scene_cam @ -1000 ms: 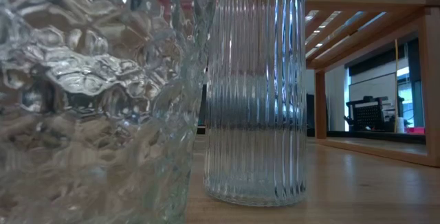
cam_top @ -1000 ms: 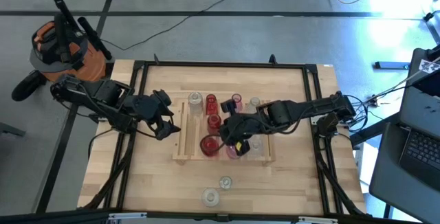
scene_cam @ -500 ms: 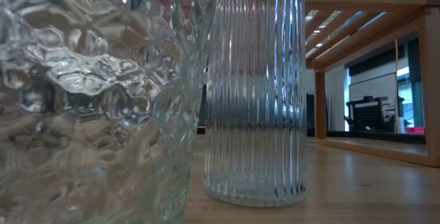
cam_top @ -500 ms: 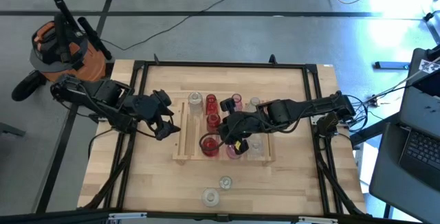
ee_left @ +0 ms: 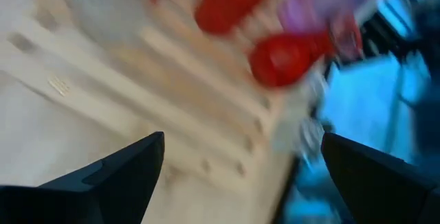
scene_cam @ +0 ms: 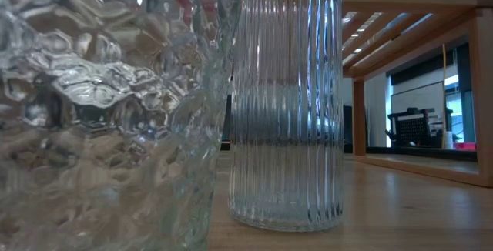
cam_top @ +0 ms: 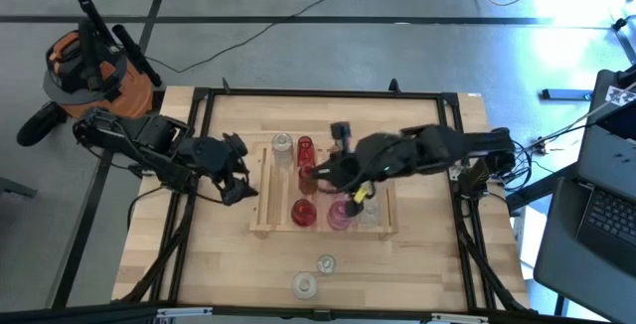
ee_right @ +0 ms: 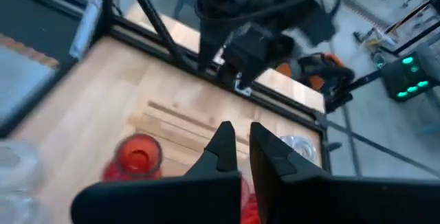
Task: Sort vases onto shelf
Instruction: Put the transparent vase on the shelf aligned with the other transparent vase
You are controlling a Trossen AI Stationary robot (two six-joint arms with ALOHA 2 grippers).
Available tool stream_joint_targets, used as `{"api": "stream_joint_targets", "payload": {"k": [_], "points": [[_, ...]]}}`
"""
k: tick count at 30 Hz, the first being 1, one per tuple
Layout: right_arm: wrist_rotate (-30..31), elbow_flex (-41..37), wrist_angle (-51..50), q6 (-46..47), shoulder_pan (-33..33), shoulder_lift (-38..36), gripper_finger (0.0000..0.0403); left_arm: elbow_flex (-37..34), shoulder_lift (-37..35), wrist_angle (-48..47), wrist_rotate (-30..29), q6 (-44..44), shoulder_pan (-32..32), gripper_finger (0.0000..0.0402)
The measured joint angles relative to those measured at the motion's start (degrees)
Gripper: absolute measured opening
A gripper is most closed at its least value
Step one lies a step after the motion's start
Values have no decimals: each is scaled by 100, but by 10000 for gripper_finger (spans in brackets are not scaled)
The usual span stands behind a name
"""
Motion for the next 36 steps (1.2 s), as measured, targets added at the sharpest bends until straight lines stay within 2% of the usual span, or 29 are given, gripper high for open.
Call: {"api": "stream_joint_targets", "payload": {"k": [4,8,10,13,16,21,25,29,36], "points": [[93,598,-1380,539,219,-1,1,0,0,-452,830,-162,-408,386],[1046,354,-3102,1634,771,-318,1,-7,0,-624,816,-518,-1374,386],[1799,267,-3654,2324,1162,-423,1,-7,0,-214,498,-750,-1948,386],[2983,-254,-3329,2682,1857,-811,1,-47,43,713,-449,-1187,-2766,386],[3675,-664,-3578,3543,2417,-1145,1,-172,259,1473,-1279,-1659,-3197,386],[4028,-1882,-3533,4434,3347,-1896,1,-309,1088,2315,-1673,-2294,-3324,386],[4080,-2868,-3555,5221,4018,-2538,1,-337,2045,3301,-1463,-2433,-3275,386],[4419,-3588,-3547,5993,4738,-3064,1,-334,2832,4049,-1515,-2905,-3228,386],[5109,-4224,-3531,6930,5625,-3612,1,-334,3602,4223,-1628,-3313,-3120,386]]}}
